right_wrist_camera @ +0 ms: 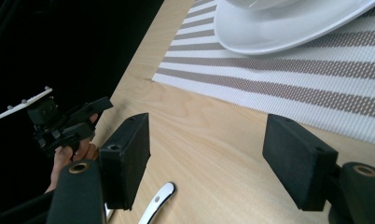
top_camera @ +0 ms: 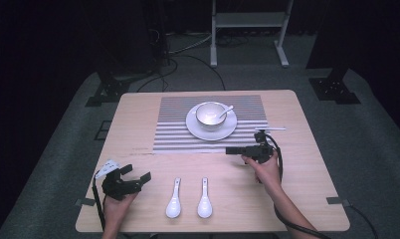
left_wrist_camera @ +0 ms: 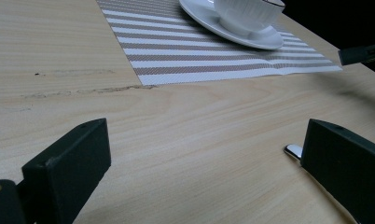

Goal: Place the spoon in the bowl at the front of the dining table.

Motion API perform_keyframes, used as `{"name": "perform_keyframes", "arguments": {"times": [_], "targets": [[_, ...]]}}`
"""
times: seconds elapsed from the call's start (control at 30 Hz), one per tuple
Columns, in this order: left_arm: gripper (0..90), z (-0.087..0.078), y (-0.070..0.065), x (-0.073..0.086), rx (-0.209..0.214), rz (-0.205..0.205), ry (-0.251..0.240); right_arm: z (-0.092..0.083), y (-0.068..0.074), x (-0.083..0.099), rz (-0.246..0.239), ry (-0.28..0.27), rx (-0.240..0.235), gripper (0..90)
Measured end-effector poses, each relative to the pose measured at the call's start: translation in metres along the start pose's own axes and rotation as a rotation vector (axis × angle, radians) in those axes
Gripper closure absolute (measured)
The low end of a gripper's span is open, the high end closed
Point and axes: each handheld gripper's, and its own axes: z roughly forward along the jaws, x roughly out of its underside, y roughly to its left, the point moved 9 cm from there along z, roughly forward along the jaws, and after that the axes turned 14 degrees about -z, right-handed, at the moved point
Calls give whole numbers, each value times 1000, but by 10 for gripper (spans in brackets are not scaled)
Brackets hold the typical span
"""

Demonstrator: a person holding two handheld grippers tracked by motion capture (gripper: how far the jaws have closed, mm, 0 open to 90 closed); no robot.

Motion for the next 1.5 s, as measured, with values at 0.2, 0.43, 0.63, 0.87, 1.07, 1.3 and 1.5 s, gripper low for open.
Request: {"name": "perform_keyframes", "arguments": {"times": [0.2,0.43,0.63,0.87,1.07,1.3,1.5], "targets": [[3,0,0,0,-2,2,0,-2,8,11,-13,7,-16,307],[3,0,0,0,-2,1,0,-5,18,22,-34,25,-27,307],[3,0,0,0,-3,4,0,-11,25,30,-39,26,-45,307],[3,0,0,0,-6,4,0,-14,32,38,-42,32,-57,307],[3,0,0,0,-5,5,1,-15,31,48,-38,41,-57,307],[3,0,0,0,-6,5,1,-17,34,57,-42,39,-61,307],[3,0,0,0,-7,5,1,-20,36,64,-42,35,-65,307]]}}
